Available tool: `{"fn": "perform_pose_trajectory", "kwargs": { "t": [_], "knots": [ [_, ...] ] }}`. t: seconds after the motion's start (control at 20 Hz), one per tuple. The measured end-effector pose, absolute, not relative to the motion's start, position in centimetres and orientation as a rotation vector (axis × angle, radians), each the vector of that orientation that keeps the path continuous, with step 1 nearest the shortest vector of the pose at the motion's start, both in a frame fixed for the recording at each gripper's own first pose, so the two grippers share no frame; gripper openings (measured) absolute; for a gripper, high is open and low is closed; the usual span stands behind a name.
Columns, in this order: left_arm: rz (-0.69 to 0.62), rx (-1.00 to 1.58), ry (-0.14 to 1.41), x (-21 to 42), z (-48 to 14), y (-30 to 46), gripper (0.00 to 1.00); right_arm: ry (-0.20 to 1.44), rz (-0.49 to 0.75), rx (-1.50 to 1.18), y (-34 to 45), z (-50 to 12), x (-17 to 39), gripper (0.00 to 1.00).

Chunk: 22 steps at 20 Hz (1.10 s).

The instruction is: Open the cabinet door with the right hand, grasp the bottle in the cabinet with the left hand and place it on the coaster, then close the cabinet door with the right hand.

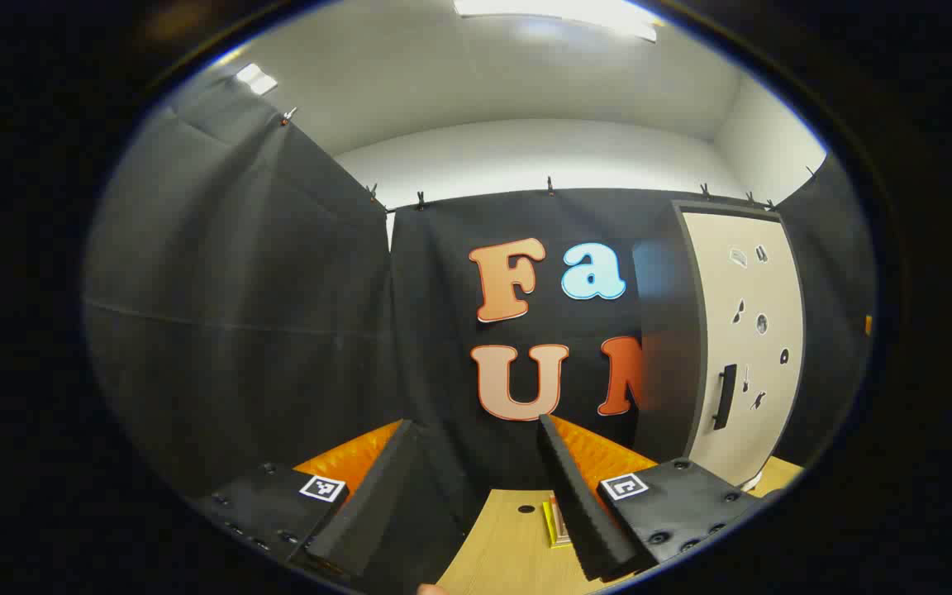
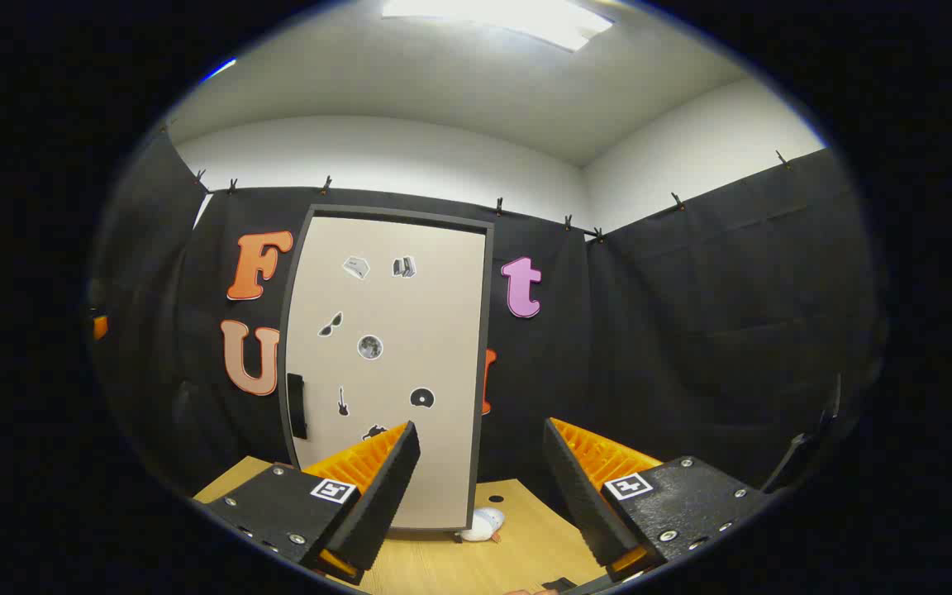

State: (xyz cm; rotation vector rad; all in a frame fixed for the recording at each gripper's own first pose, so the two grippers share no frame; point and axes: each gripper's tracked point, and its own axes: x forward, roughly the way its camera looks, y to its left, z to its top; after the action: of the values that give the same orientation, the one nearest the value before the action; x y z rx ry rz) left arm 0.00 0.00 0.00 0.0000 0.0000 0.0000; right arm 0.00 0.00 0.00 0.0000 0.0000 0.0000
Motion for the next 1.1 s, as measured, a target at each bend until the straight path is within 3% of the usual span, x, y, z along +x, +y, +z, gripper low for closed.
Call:
{"fn": "perform_pose_trajectory", "kwargs": {
  "t": [0.1, 0.2, 1.1],
  "knots": [
    [-0.019, -0.016, 0.006, 0.2, -0.2, -0.6, 0.96, -0.012, 0.011, 0.010, 0.3, 0.5, 0.0, 0.97],
    [-0.024, -0.021, 0.011, 0.4, -0.3, -0.8, 0.96, -0.025, 0.006, 0.006, 0.2, 1.0, 0.1, 0.93],
    [-0.022, 0.034, -0.031, -0.2, 1.2, -1.1, 0.96, -0.027, 0.040, 0.011, 2.6, 0.4, 1.0, 0.93]
  ]
}}
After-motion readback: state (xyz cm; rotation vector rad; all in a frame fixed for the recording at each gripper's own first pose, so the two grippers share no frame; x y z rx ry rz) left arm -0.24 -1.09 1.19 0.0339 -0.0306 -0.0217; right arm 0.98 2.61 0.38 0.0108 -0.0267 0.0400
